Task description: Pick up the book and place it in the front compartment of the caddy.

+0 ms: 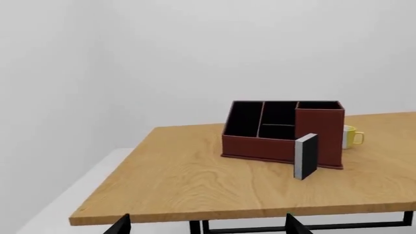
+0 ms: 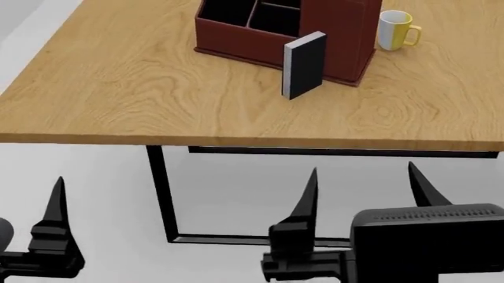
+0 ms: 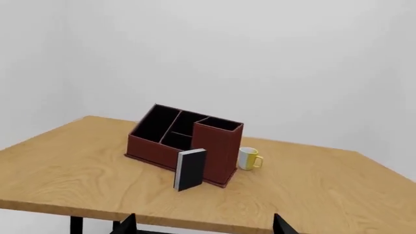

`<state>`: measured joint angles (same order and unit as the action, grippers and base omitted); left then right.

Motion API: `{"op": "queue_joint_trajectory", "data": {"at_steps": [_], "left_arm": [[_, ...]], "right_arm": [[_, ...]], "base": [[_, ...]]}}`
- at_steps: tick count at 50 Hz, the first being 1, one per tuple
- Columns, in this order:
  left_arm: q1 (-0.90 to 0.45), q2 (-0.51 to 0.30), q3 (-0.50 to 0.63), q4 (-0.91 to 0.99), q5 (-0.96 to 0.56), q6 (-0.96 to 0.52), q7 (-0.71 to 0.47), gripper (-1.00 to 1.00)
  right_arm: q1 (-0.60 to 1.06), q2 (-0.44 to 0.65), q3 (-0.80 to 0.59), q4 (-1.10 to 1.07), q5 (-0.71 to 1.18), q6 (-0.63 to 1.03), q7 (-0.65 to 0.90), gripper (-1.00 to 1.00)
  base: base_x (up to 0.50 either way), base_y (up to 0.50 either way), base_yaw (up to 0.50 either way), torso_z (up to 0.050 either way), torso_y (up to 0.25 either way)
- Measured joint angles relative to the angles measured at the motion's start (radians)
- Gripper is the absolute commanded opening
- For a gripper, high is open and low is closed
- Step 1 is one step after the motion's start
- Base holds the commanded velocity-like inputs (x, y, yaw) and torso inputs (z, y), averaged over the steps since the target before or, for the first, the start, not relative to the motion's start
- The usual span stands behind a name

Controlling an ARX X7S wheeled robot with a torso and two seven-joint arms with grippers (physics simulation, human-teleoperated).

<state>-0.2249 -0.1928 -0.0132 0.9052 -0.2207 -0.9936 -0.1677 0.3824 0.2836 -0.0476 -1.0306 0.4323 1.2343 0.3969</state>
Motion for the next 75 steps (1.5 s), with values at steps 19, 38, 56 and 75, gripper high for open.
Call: {"op": "queue_joint_trajectory", "data": {"at_steps": [19,38,56,75], "left_arm": [[-0.003,-0.004,-0.001,0.012,-0.019,-0.007,-0.012,1.0],[-0.012,-0.01,-0.009,0.025,-0.039,-0.021,-0.022,1.0],[-0.019,-0.017,-0.006,0.019,-0.05,-0.017,-0.034,1.0],[-0.021,-0.026,-0.004,0.022,-0.06,-0.014,-0.046,1.0]], "right_arm": [[0.012,0.02,0.04,-0.004,0.103,-0.022,0.082,1.0],[0.028,0.05,0.03,0.002,0.168,-0.02,0.149,1.0],[0.037,0.068,0.021,0.005,0.225,-0.013,0.199,1.0],[0.051,0.086,0.031,0.003,0.304,0.003,0.256,1.0]], "base": [[0.37,0.0,0.0,0.0,0.0],[0.5,0.0,0.0,0.0,0.001],[0.5,0.0,0.0,0.0,0.002],[0.5,0.0,0.0,0.0,0.001]]}}
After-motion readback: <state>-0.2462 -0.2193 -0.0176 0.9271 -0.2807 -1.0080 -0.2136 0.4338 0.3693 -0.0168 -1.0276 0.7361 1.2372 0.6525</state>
